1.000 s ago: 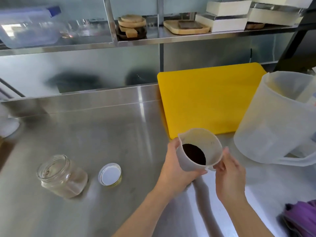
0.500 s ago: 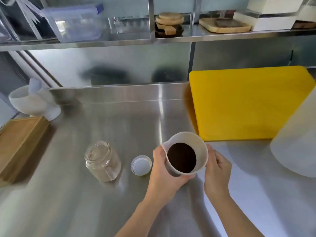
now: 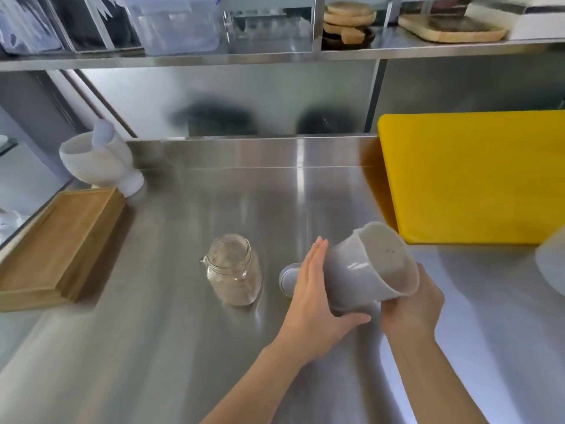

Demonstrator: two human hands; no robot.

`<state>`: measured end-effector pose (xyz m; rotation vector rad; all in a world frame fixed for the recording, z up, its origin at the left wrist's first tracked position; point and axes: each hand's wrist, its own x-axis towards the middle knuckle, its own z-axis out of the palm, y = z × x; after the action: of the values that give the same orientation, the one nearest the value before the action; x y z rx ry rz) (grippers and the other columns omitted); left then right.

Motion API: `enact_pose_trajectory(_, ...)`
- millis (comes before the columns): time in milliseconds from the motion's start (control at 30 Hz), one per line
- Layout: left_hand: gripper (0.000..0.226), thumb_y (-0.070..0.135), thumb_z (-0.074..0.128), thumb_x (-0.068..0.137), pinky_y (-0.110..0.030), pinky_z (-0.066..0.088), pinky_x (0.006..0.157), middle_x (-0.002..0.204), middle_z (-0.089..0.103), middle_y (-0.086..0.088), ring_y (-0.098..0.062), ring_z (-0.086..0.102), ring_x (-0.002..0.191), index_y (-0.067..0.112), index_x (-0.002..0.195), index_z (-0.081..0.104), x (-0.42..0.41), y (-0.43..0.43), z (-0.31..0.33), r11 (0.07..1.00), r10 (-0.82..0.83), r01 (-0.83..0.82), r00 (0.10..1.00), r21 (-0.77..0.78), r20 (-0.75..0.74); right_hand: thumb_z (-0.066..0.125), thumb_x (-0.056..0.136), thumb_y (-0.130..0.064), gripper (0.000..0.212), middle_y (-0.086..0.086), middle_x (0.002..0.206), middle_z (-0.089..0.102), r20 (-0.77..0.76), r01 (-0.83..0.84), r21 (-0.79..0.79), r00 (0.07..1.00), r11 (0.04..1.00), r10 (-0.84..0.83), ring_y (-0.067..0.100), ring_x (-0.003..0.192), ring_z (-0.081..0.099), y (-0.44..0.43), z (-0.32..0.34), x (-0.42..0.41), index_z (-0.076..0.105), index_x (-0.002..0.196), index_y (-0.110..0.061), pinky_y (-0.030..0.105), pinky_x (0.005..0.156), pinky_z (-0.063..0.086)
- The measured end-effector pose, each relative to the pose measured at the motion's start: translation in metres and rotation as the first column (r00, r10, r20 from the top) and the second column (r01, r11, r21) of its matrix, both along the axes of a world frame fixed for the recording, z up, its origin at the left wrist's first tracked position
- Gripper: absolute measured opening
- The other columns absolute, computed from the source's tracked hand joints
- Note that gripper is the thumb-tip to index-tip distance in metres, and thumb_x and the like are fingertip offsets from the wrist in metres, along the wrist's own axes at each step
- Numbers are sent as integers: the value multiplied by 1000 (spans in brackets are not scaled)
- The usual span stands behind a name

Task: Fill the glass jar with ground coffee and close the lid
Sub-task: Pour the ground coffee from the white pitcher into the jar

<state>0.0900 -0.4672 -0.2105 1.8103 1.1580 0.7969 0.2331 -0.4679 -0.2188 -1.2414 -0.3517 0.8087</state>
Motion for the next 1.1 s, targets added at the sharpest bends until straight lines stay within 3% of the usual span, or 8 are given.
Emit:
enact_pose_trajectory(100, 114, 32, 83, 64, -33, 18, 119, 154, 15, 17, 0, 13, 142, 42, 143, 1, -25, -1, -5, 992, 19, -12, 998, -126, 55, 52, 87, 12, 57, -17, 38, 54, 103, -74, -5, 992, 997, 74, 0, 42, 53, 3, 14, -7, 61, 47, -28, 8, 39, 41)
enact_pose_trajectory(233, 111, 35, 82, 64, -34, 16, 120, 154, 20, 15, -3, 11, 144, 44, 143, 4, -48, -4, -11, 987, 29, -23, 999, -159, 36, 52, 87, 13, 60, -6, 37, 46, 89, -81, -24, 993, 996, 82, 2, 31, 41, 5, 15, -19, 52, 36, -19, 9, 33, 34)
enact_pose_trajectory(400, 106, 39, 79, 66, -27, 14, 117, 151, 17, 24, 4, 8, 143, 47, 141, 5, -65, -1, -6, 986, -44, 47, 999, -157, 21, 53, 86, 11, 57, -12, 32, 44, 90, -65, -42, 994, 997, 68, 4, 36, 44, 6, 7, -38, 51, 38, -18, 11, 37, 37)
enact_pose_trajectory(600, 95, 37, 77, 68, -26, 26, 114, 147, 31, 21, 5, 26, 137, 34, 143, 19, -76, 5, 2, 989, -72, 81, 995, -125, 74, 56, 90, -1, 59, -14, 38, 56, 182, -93, -35, 978, 995, 98, 12, 52, 56, 7, 22, -64, 65, 40, -31, 22, 50, 45)
enact_pose_trajectory(667, 91, 33, 79, 68, -16, 28, 108, 142, 36, 23, 7, 32, 132, 34, 140, 23, -78, 7, 8, 990, -61, 75, 991, -120, 118, 57, 91, -5, 54, -15, 40, 57, 242, -68, -19, 968, 997, 71, 17, 58, 55, 8, 32, -70, 66, 43, -29, 24, 55, 43)
enact_pose_trajectory(767, 81, 28, 81, 68, -6, 31, 99, 131, 44, 28, 9, 39, 125, 45, 128, 29, -83, 14, 17, 997, -24, 35, 988, -75, 149, 58, 92, -10, 49, -16, 39, 56, 370, -44, 1, 928, 999, 40, 8, 52, 54, 11, 48, -78, 62, 45, -26, 23, 54, 41)
enact_pose_trajectory(900, 80, 29, 81, 67, -17, 34, 104, 130, 46, 24, 4, 40, 126, 42, 129, 31, -93, 24, 23, 1000, -3, 8, 983, -28, 184, 57, 92, -10, 53, -18, 37, 52, 499, -72, 25, 865, 997, 49, -2, 40, 50, 23, 64, -86, 55, 42, -26, 20, 48, 34)
enact_pose_trajectory(1100, 76, 34, 78, 70, -7, 29, 99, 133, 37, 29, 13, 31, 125, 53, 124, 27, -126, 41, 31, 997, 67, -70, 986, 16, 152, 53, 94, -15, 46, -21, 41, 53, 675, -95, -10, 734, 995, 76, 4, 47, 50, 42, 77, -97, 50, 49, -20, 15, 41, 35)
